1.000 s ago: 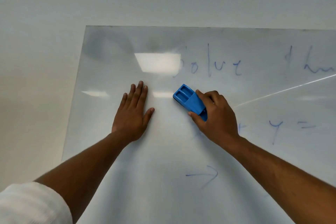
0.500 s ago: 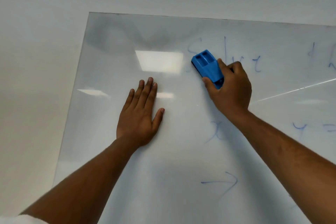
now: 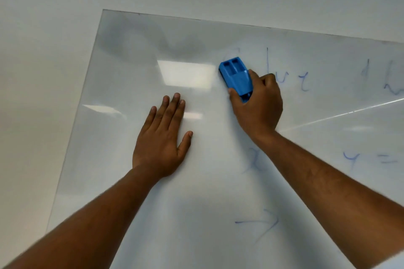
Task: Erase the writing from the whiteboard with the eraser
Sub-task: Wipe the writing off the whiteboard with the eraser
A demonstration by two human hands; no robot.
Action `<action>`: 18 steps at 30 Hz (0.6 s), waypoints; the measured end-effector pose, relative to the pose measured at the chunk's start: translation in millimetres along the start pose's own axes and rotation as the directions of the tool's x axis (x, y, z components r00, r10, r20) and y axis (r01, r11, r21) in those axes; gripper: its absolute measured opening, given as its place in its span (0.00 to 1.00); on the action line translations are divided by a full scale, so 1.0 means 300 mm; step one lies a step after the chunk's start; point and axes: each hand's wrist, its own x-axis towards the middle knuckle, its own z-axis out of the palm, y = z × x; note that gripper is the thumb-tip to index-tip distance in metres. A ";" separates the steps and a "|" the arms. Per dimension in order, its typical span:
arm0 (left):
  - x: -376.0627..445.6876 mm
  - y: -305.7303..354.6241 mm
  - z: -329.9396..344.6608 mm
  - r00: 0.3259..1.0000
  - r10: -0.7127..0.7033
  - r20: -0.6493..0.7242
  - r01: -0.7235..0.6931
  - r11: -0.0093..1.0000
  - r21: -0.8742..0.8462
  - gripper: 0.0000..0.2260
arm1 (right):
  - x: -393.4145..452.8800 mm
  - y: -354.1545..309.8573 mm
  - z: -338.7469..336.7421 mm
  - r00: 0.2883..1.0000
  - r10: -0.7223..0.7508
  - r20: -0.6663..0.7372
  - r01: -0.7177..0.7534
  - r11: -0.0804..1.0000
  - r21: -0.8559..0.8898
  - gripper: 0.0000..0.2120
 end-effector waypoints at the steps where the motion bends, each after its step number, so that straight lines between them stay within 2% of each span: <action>1: -0.002 0.000 0.000 1.000 -0.001 0.006 0.001 1.000 -0.001 0.34 | -0.045 -0.022 0.008 0.995 -0.098 0.026 0.098 0.995 0.000 0.32; 3: -0.006 -0.001 -0.001 1.000 -0.002 0.013 0.002 1.000 0.006 0.35 | -0.065 -0.049 0.019 0.959 -0.268 0.092 0.269 0.963 0.001 0.33; 5: -0.007 -0.003 -0.001 1.000 0.003 0.009 -0.003 1.000 0.008 0.34 | 0.022 -0.040 0.021 0.956 -0.268 0.118 0.270 0.963 -0.007 0.32; 6: -0.007 -0.003 -0.002 1.000 0.003 0.001 -0.003 1.000 0.003 0.34 | 0.082 -0.023 0.017 0.973 -0.198 0.114 0.201 0.979 -0.015 0.31; 8: -0.007 -0.001 -0.004 1.000 0.000 -0.001 0.000 1.000 -0.006 0.34 | 0.196 0.025 -0.003 0.998 0.042 0.053 -0.040 0.999 -0.030 0.29; 9: -0.008 0.002 -0.004 1.000 0.001 0.001 -0.001 1.000 -0.007 0.34 | 0.222 0.039 -0.009 0.988 0.155 0.016 -0.155 0.987 -0.031 0.28; 10: -0.007 0.002 -0.004 1.000 0.000 0.000 0.000 1.000 -0.007 0.34 | 0.222 0.034 -0.005 0.978 0.206 -0.014 -0.206 0.978 -0.032 0.27; 11: -0.007 0.002 -0.005 1.000 -0.004 0.001 0.004 1.000 -0.008 0.34 | 0.202 0.009 0.005 0.984 0.178 -0.021 -0.179 0.983 -0.028 0.27; 13: -0.004 0.002 -0.008 1.000 -0.006 0.018 0.006 1.000 -0.009 0.34 | 0.129 -0.049 0.029 0.996 -0.067 0.057 0.068 0.998 -0.011 0.29; 15: -0.007 0.003 -0.009 0.999 -0.010 0.036 0.010 1.000 -0.001 0.35 | 0.074 -0.074 0.042 0.938 -0.302 0.171 0.303 0.953 0.025 0.32; 16: -0.008 0.002 -0.008 0.999 -0.012 0.031 0.012 1.000 -0.003 0.35 | 0.088 -0.068 0.043 0.925 -0.331 0.188 0.329 0.943 0.040 0.32; 17: -0.010 0.001 -0.006 1.000 -0.010 0.019 0.011 1.000 -0.010 0.34 | 0.124 -0.052 0.041 0.944 -0.282 0.171 0.277 0.959 0.056 0.32; 18: -0.011 0.000 -0.005 1.000 -0.008 0.005 0.008 1.000 -0.020 0.34 | 0.170 -0.034 0.037 0.977 -0.167 0.132 0.159 0.985 0.066 0.31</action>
